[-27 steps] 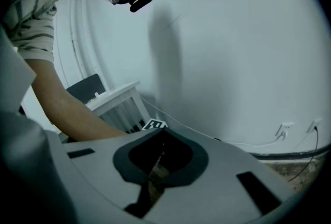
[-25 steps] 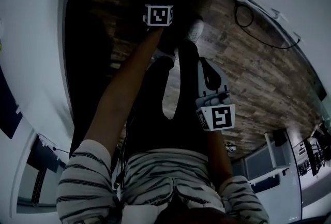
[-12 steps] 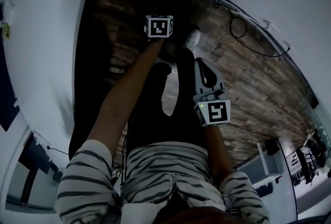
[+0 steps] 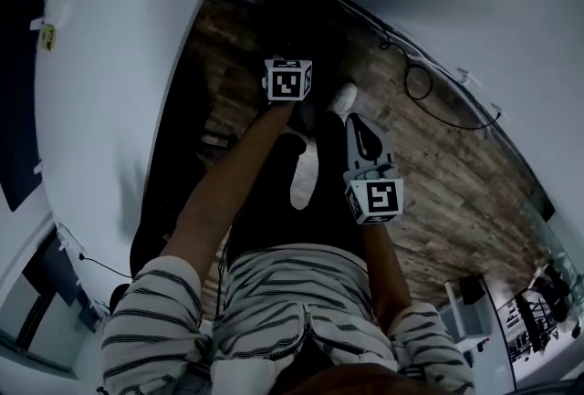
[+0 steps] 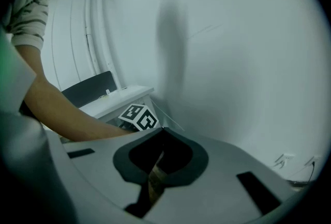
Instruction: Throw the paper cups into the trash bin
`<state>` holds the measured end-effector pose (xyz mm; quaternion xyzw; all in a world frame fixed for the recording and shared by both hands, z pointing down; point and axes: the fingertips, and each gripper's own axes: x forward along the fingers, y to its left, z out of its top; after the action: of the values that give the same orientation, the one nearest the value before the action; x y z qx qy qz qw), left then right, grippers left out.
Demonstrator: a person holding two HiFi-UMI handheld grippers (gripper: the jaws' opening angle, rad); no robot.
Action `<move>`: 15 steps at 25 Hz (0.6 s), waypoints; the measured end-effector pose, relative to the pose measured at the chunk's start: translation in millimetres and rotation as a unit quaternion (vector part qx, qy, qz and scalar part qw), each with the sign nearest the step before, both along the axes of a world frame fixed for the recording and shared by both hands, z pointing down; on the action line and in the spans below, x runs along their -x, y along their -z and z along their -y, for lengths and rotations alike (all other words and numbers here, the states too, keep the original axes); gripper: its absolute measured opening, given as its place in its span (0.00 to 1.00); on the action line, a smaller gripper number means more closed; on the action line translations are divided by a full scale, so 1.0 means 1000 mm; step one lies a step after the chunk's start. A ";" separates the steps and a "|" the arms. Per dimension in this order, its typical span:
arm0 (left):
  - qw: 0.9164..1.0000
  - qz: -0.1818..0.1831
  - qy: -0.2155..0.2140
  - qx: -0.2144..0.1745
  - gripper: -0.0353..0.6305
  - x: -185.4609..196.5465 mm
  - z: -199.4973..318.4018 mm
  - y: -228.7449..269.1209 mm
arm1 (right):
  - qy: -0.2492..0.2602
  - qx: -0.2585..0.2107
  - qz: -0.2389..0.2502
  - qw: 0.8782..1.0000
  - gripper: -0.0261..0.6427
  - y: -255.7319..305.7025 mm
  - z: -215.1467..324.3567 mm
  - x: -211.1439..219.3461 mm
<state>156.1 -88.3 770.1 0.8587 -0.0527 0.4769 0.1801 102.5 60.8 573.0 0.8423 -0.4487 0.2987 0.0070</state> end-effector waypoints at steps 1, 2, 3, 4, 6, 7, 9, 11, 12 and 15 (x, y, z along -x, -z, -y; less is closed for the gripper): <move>1.000 -0.004 0.005 0.003 0.15 0.000 0.001 0.008 | 0.005 0.001 -0.004 1.000 0.05 0.005 0.002 0.000; 1.000 -0.009 0.008 0.004 0.15 0.000 0.001 0.015 | 0.009 0.001 -0.008 1.000 0.05 0.009 0.004 0.000; 1.000 -0.015 0.009 0.004 0.14 -0.002 0.001 0.022 | 0.013 0.001 -0.011 1.000 0.05 0.013 0.006 -0.001; 1.000 -0.022 0.009 0.003 0.14 -0.003 0.002 0.029 | 0.016 0.001 -0.014 1.000 0.05 0.017 0.007 -0.001; 0.999 -0.031 0.012 0.006 0.13 -0.004 0.002 0.043 | 0.020 0.000 -0.016 1.000 0.05 0.024 0.009 -0.002; 0.999 -0.034 0.012 0.006 0.13 -0.004 0.001 0.050 | 0.021 -0.001 -0.015 1.000 0.05 0.028 0.009 -0.002; 0.999 -0.036 0.003 -0.001 0.12 -0.003 0.000 0.062 | 0.022 -0.004 -0.014 1.000 0.05 0.035 0.010 -0.004; 0.999 -0.039 -0.005 -0.009 0.11 -0.003 0.001 0.073 | 0.025 -0.008 -0.018 1.000 0.05 0.043 0.014 -0.006; 0.999 -0.041 -0.007 -0.011 0.10 -0.001 0.001 0.079 | 0.028 -0.009 -0.021 0.999 0.05 0.048 0.016 -0.006; 0.999 -0.053 -0.004 -0.006 0.09 0.006 0.002 0.096 | 0.036 -0.011 -0.024 0.999 0.05 0.059 0.020 -0.003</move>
<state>149.8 -90.5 674.0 0.8841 -0.0427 0.4308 0.1757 105.6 40.4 514.1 0.8323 -0.4819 0.2731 0.0196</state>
